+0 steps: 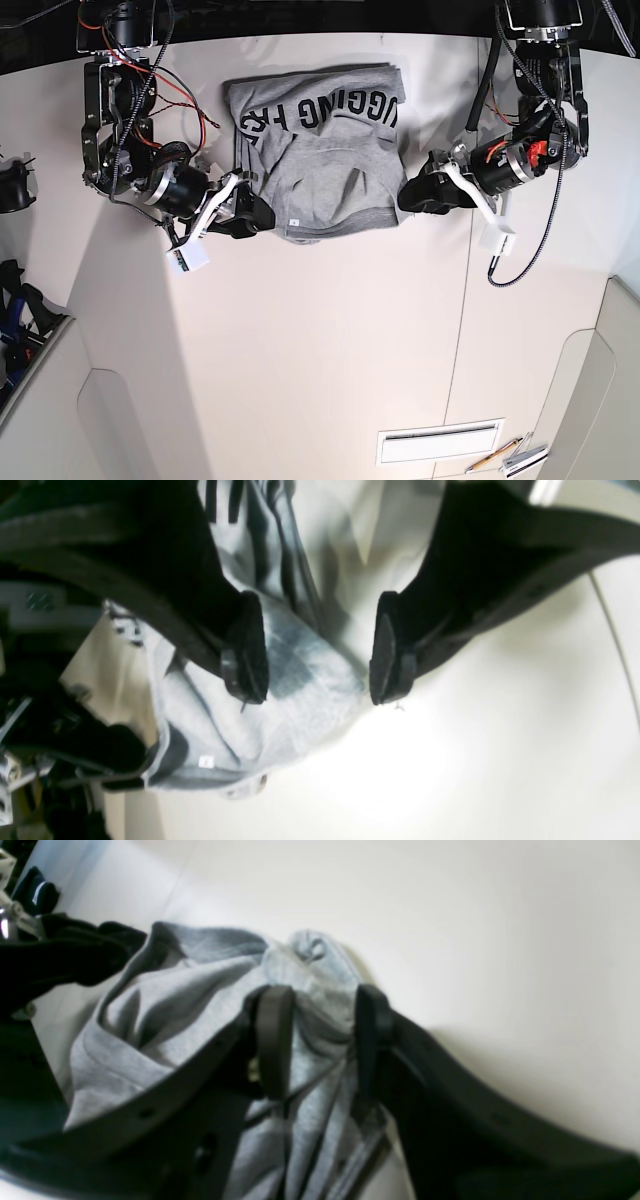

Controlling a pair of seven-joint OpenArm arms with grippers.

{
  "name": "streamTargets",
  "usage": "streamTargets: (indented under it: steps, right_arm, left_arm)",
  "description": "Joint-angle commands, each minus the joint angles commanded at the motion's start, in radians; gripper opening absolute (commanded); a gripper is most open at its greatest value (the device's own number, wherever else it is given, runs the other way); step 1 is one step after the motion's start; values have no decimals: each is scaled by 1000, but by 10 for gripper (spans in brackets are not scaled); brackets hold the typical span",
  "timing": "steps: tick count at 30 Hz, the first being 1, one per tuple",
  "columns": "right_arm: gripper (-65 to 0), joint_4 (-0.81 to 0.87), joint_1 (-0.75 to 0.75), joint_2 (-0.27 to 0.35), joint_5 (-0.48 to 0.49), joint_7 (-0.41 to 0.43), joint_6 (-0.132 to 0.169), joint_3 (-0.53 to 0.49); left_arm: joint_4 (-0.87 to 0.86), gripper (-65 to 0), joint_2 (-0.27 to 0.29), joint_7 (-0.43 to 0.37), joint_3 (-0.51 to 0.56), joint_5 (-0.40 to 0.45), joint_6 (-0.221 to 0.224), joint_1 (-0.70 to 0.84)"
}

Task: Fold the T-shirt properly
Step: 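Pull the stack's sides with both grippers to square the folded shirt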

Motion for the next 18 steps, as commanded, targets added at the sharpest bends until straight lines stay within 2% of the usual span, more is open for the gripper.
streamTargets:
  steps: [4,5,7,10,18]
  right_arm:
    - [-572,0,0,0,0,0,0,0]
    - [-599,0,0,0,0,1,0,0]
    - [-647,0,0,0,0,1,0,-1]
    - [-650,0,0,0,-1,1,0,-1]
    - [-650,51,3,3,11,0,0,0]
  left_arm:
    - [-14,-307,0,-13,41,11,0,-10]
    - [-14,-353,0,-22,56,23,0,-10]
    - [-14,-490,0,-50,84,53,0,-10]
    - [-14,-596,-1,-56,93,67,0,-31]
    - [-5,-609,-11,-18,92,59,0,-71]
